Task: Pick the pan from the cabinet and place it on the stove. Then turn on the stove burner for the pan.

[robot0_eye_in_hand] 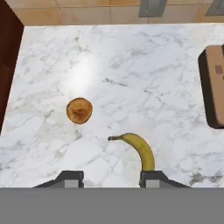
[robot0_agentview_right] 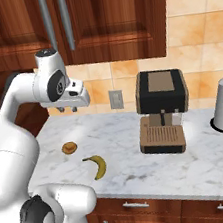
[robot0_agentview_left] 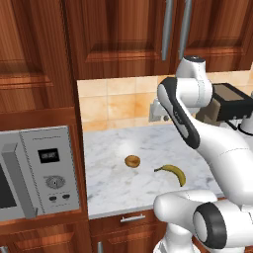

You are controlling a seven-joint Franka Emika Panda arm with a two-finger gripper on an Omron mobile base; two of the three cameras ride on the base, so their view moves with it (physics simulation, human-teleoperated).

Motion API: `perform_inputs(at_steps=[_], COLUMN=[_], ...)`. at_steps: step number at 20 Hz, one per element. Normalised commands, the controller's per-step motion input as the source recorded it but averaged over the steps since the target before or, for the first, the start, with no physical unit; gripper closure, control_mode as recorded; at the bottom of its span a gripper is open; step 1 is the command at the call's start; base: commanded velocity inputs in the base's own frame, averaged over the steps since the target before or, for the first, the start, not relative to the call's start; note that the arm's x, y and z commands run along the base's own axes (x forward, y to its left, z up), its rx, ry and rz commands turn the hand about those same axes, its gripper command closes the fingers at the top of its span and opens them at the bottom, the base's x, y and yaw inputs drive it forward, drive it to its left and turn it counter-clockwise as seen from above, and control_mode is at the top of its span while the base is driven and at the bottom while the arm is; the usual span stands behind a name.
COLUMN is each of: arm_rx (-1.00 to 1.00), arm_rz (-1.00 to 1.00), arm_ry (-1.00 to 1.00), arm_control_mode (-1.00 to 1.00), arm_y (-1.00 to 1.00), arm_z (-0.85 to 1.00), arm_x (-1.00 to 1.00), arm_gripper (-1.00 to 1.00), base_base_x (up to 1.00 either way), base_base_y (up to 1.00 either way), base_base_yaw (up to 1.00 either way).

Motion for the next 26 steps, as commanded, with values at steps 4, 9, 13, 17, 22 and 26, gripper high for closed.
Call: perform_inputs(at_steps=[4,9,13,17,22,26], arm_rx=[0.00,0.00,0.00,0.00,0.00,-0.01], arm_rz=[0.00,0.00,-0.02,0.00,0.00,0.00], arm_ry=[0.00,-0.07,-0.46,-0.51,-0.46,-0.38], arm_control_mode=[-1.00,-1.00,-1.00,-1.00,-1.00,-1.00], arm_y=[0.00,0.00,-0.03,0.00,0.00,-0.01], arm_z=[0.00,0.00,0.25,0.48,0.72,0.91], arm_x=[-0.01,-0.09,-0.45,-0.33,-0.22,-0.14], arm_gripper=[-1.00,-1.00,-1.00,-1.00,-1.00,-1.00], base_base_x=[0.00,0.00,0.00,0.00,0.00,0.00], base_base_y=[0.00,0.00,0.00,0.00,0.00,0.00], base_base_yaw=[0.00,0.00,0.00,0.00,0.00,0.00])
